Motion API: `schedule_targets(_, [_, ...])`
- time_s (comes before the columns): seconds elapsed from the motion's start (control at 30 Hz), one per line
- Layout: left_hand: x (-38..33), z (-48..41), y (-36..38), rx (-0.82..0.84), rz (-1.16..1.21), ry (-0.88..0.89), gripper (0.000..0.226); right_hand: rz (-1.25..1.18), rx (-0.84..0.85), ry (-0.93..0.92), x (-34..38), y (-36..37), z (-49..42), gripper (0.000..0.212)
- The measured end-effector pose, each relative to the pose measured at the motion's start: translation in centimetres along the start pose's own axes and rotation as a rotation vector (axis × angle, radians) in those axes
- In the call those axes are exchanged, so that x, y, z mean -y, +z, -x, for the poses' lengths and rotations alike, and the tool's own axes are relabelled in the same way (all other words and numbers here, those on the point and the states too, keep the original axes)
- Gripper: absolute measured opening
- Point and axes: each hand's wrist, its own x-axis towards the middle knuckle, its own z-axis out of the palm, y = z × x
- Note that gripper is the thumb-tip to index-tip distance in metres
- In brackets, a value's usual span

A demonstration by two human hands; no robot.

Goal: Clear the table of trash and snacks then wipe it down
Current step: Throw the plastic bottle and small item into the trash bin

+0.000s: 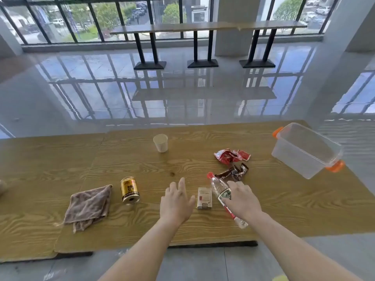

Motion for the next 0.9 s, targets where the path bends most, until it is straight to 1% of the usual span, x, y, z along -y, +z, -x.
schedule_targets(0.1, [-0.9,-1.3,1.9,0.084,0.013,0.01,0.078,0.026,0.014,0.067,-0.5,0.8,-0.9,0.042])
schedule_targets(0.23, [-1.8,-2.8,4.0,0.183,0.033,0.007,0.078,0.054,0.056,0.136,-0.9,2.2,-1.7,0.062])
schedule_targets(0.37, [-2.5,-4.9,5.9,0.233,0.049,-0.019,0.085,0.083,0.104,0.165,-1.5,3.7,-2.4,0.073])
schedule_targets(0.53, [-3.6,-6.7,8.1,0.242,0.013,-0.019,0.101,0.082,0.114,0.191,-2.7,5.5,-2.7,0.089])
schedule_targets(0.6, [-3.9,-6.9,8.8,0.243,-0.006,-0.005,0.096,0.055,0.091,0.189,-3.2,6.0,-2.7,0.09])
schedule_targets(0.7, [-3.7,-6.9,9.4,0.223,0.006,0.0,0.069,0.027,0.048,0.166,-3.6,6.4,-2.3,0.088])
schedule_targets(0.73, [-3.5,-6.9,9.4,0.222,0.017,-0.006,0.064,0.015,0.032,0.161,-3.8,6.5,-2.1,0.087])
schedule_targets(0.8, [-3.0,-6.9,9.3,0.212,0.049,-0.02,0.063,-0.022,0.004,0.159,-4.1,6.5,-1.6,0.087])
schedule_targets(0.9, [-2.5,-6.7,8.6,0.161,0.072,-0.001,0.074,-0.088,-0.031,0.184,-4.3,6.1,-1.1,0.085])
